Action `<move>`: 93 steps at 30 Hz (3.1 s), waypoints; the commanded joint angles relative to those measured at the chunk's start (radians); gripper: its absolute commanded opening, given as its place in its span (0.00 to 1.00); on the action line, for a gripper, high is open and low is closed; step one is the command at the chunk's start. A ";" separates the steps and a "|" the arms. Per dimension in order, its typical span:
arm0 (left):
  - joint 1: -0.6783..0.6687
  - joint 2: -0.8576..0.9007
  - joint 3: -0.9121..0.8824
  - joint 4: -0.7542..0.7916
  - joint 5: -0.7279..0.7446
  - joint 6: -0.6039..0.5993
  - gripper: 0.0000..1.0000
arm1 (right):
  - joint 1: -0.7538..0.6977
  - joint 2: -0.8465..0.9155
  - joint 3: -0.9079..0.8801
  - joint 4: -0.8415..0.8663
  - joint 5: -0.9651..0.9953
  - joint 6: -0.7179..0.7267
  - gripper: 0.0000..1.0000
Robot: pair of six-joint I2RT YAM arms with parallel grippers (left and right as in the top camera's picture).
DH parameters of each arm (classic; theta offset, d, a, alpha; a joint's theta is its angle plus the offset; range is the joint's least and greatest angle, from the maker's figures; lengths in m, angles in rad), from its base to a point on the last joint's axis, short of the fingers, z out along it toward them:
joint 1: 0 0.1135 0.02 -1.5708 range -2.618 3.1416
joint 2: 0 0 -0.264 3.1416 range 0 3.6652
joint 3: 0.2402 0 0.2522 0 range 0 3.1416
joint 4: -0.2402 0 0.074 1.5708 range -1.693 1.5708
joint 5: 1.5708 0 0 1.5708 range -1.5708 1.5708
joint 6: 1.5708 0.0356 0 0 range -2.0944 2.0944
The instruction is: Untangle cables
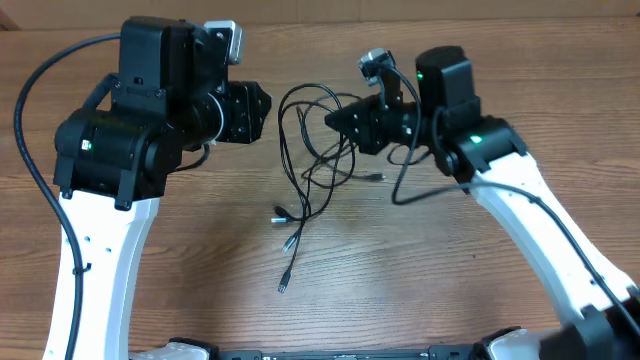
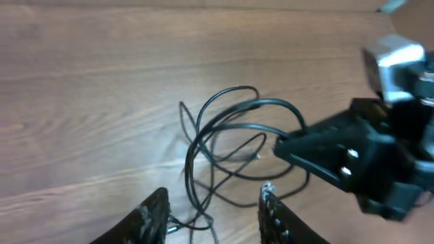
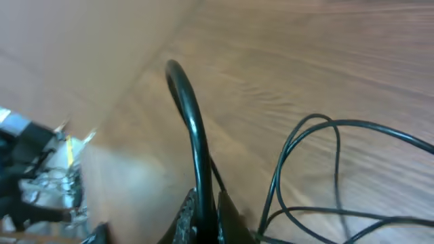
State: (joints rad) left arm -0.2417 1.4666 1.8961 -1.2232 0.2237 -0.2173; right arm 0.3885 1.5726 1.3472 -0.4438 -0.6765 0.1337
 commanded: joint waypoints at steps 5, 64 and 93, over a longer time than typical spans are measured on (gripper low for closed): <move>0.033 -0.002 -0.127 0.030 -0.052 0.061 0.36 | 0.034 0.091 0.002 0.151 0.047 0.003 0.04; 0.040 -0.003 -0.391 0.169 0.428 0.397 0.42 | 0.048 0.111 0.003 0.079 0.156 0.029 1.00; 0.040 -0.004 -0.391 0.070 0.589 0.367 0.46 | 0.037 0.211 0.000 -0.463 0.361 -0.531 1.00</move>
State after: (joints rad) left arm -0.2028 1.4673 1.5108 -1.1404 0.7746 0.1570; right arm 0.4259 1.7447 1.3422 -0.9146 -0.3325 -0.3573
